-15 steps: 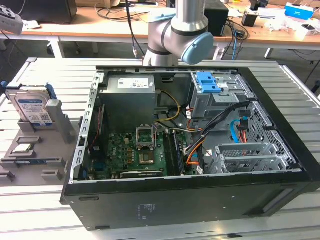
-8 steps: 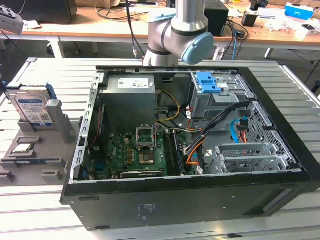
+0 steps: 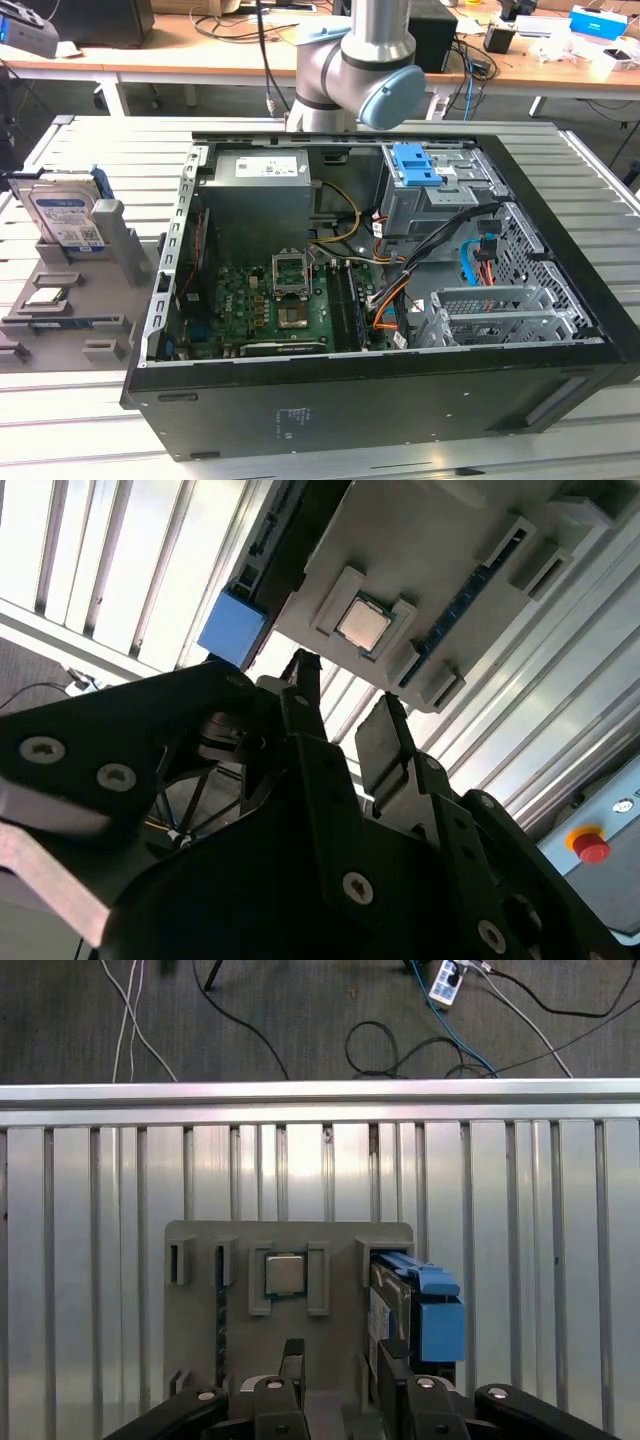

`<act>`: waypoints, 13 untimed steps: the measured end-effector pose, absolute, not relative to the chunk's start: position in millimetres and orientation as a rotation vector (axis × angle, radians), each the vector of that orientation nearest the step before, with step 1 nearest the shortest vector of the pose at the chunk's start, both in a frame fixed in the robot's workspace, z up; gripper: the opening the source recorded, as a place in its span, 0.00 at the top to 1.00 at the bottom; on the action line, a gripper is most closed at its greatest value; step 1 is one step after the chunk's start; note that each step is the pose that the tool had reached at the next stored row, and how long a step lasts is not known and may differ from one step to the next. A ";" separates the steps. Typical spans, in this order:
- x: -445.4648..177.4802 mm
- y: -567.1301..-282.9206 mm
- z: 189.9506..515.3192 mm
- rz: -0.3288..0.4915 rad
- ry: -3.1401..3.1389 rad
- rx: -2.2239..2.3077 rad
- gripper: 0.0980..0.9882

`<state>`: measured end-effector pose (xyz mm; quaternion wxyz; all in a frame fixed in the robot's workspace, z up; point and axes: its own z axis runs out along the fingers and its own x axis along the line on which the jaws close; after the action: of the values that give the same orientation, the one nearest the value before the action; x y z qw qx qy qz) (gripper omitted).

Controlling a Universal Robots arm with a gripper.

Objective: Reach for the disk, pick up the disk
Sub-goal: 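Pick up the disk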

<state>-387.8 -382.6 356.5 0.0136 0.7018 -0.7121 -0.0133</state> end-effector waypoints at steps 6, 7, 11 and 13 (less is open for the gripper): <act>-386.7 -372.5 356.6 -0.041 -2.218 2.186 0.63; -386.6 -371.2 356.5 -0.041 -2.218 2.186 0.63; -385.9 -365.8 356.5 -0.041 -2.218 2.186 0.63; -385.5 -362.0 356.5 -0.041 -2.218 2.186 0.63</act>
<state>-385.5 -362.0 356.5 0.0138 0.7018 -0.7121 -0.0132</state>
